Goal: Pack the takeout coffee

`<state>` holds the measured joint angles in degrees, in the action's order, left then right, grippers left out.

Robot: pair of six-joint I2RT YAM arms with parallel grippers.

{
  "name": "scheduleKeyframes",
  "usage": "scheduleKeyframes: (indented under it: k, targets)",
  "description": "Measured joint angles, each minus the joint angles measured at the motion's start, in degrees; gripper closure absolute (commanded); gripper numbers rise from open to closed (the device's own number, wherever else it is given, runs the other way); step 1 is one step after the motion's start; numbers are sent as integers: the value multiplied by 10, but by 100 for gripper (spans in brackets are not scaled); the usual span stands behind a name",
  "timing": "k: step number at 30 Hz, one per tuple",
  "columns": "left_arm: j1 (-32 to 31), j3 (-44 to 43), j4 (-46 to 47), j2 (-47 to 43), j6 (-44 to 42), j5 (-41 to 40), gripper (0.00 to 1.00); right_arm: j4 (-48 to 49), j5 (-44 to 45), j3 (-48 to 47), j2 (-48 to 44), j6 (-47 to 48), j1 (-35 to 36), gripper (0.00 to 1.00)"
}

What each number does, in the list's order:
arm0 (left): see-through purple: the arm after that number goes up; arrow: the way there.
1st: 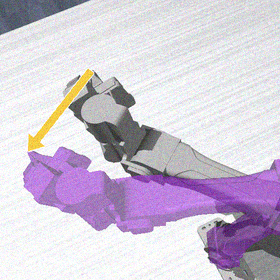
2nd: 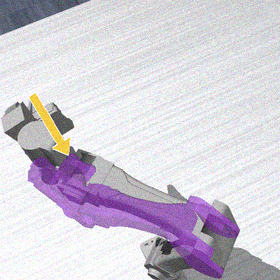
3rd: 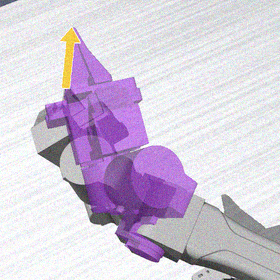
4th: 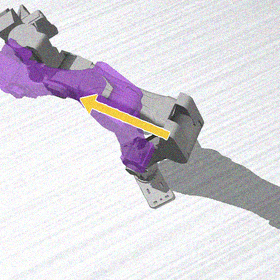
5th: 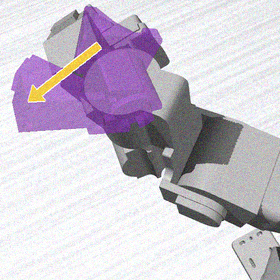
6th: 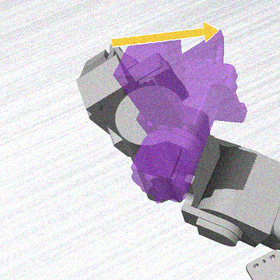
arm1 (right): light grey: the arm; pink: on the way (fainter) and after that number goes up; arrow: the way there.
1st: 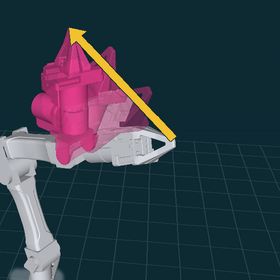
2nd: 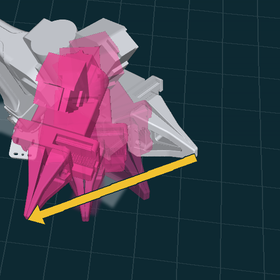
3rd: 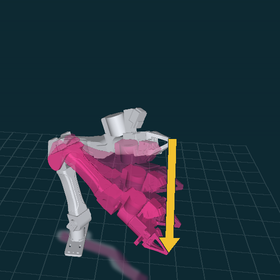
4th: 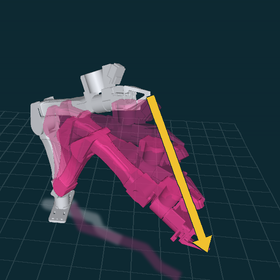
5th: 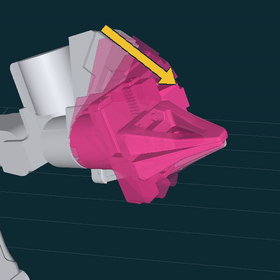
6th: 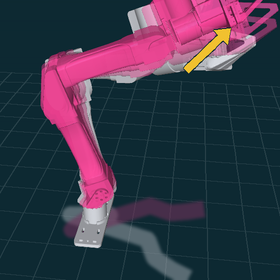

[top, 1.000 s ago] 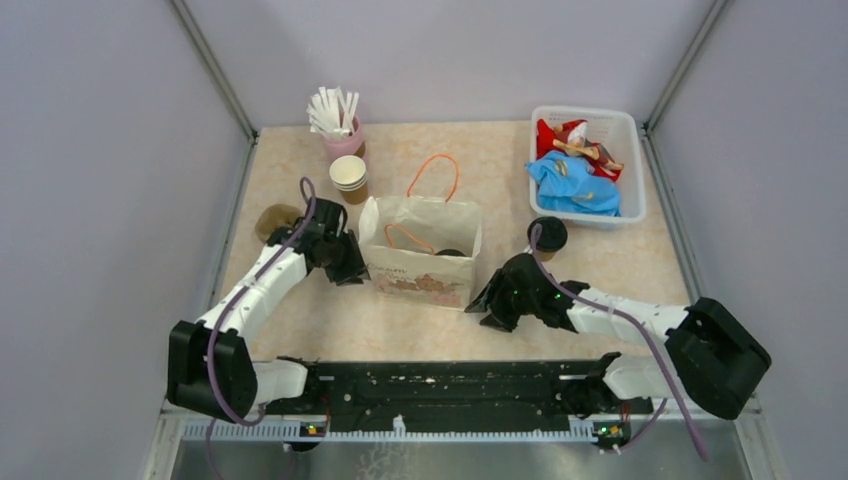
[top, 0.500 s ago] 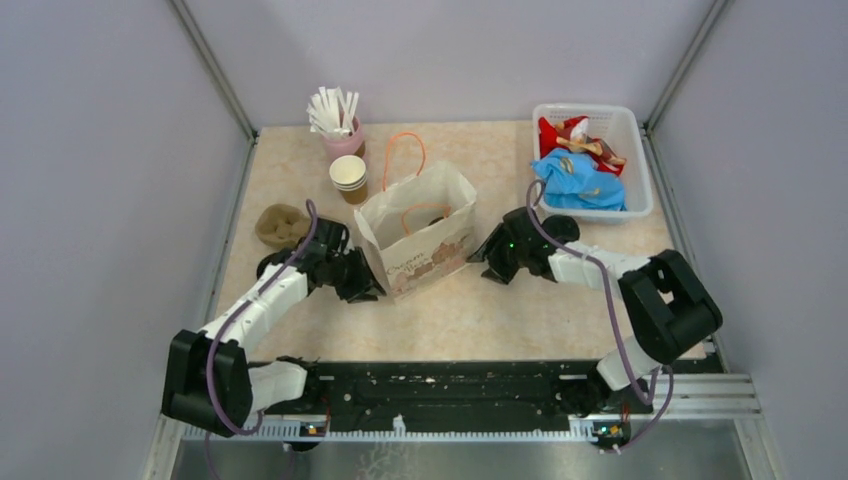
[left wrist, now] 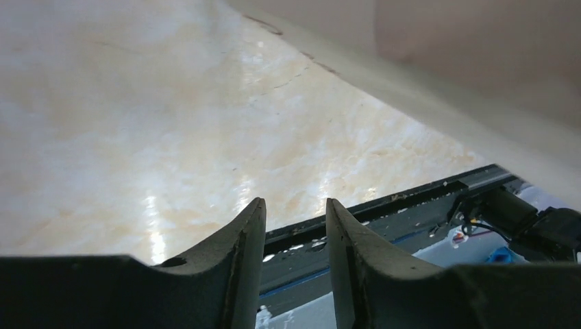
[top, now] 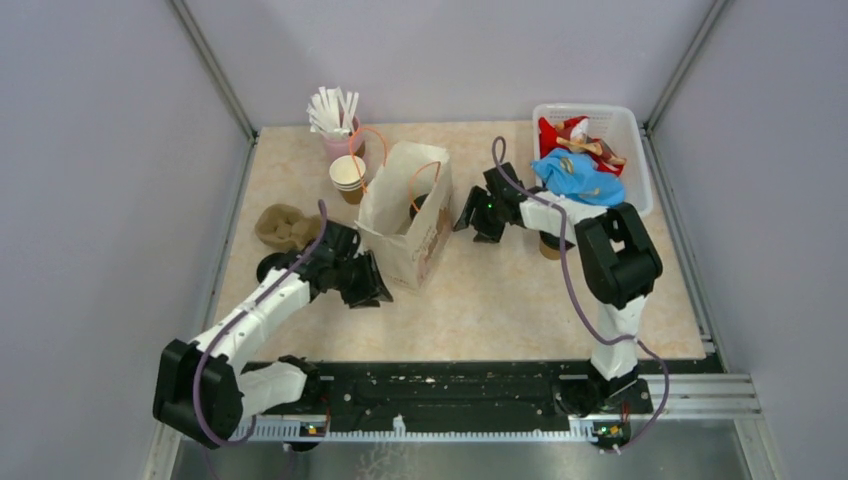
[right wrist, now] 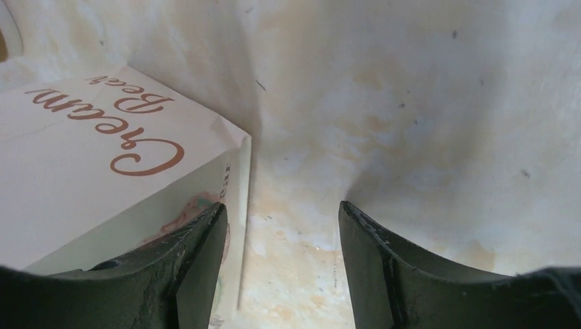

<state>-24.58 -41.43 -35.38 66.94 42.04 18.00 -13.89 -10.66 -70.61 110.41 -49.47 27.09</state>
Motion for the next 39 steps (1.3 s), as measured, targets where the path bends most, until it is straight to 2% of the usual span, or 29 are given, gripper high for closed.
scheduleKeyframes:
  k: [4, 8, 13, 16, 23, 31, 39]
  targets:
    - [57, -35, -83, -53, -52, -32, 54, -75, 5, -59, 15, 68, 0, 38]
    - [127, -105, -145, -67, -105, -74, 53, -150, 21, -74, 0, 127, 0, 37]
    - [173, -188, -163, -27, -138, -132, 56, -187, 5, -4, -84, 149, 0, 37]
    - [183, -220, -144, 22, -146, -131, 57, -182, -19, 44, -137, 132, 0, 37]
    - [180, -268, -101, 158, -156, -104, 61, -110, -82, 92, -155, 50, 0, 36]
    - [120, -215, -38, 164, -130, -69, 61, -83, -85, 36, -84, 23, 0, 36]
    - [43, -163, 19, 172, -58, -52, 61, -98, -85, -61, -18, 42, -7, 36]
